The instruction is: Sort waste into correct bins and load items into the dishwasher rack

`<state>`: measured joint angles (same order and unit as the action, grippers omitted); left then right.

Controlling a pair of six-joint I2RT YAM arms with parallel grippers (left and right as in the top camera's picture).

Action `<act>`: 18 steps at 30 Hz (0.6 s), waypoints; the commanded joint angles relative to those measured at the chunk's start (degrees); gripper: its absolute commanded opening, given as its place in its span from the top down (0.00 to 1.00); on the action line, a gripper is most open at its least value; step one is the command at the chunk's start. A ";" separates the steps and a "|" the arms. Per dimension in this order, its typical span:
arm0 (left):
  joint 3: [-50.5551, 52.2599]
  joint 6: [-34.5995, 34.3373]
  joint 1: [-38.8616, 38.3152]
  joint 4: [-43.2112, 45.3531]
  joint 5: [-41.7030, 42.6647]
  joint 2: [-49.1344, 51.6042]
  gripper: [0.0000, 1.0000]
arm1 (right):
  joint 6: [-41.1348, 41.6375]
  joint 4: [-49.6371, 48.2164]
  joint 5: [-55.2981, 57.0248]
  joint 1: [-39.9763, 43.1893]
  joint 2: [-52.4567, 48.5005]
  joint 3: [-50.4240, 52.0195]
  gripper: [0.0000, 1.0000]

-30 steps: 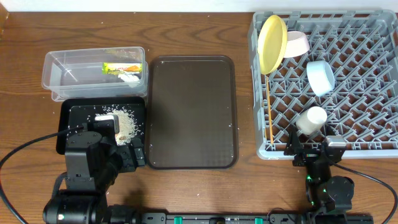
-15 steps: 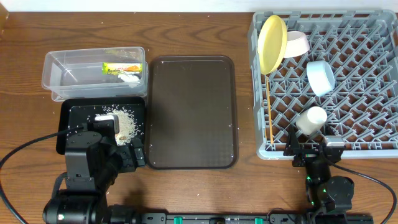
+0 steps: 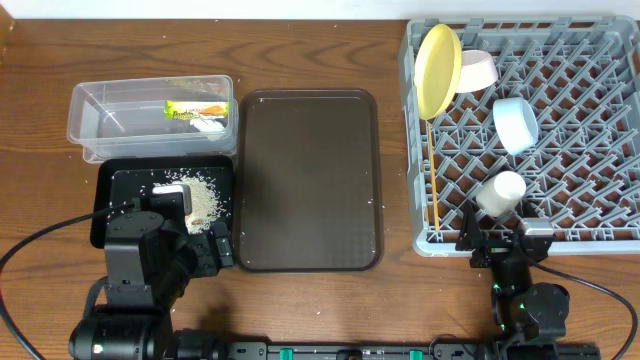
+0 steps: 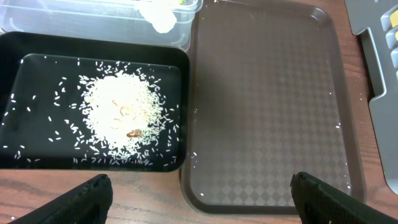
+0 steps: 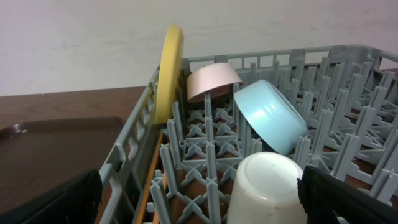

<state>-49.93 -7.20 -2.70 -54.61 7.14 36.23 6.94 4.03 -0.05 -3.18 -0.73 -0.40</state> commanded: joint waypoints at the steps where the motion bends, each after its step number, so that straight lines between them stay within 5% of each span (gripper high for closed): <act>1: 0.26 0.74 -0.17 0.07 -0.09 0.00 0.06 | -0.81 0.26 -0.42 1.25 0.35 0.09 0.01; 8: 1.07 1.07 -0.55 -1.03 -0.31 -3.45 0.06 | -0.81 0.26 -0.42 1.25 0.35 0.09 0.01; 18: 21.64 3.91 -0.55 19.04 -0.31 -22.32 0.06 | -0.81 0.26 -0.42 1.25 0.35 0.09 0.01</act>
<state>-33.76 -4.36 -3.01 -39.03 7.11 17.87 6.92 4.05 -0.23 -3.18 -0.73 -0.40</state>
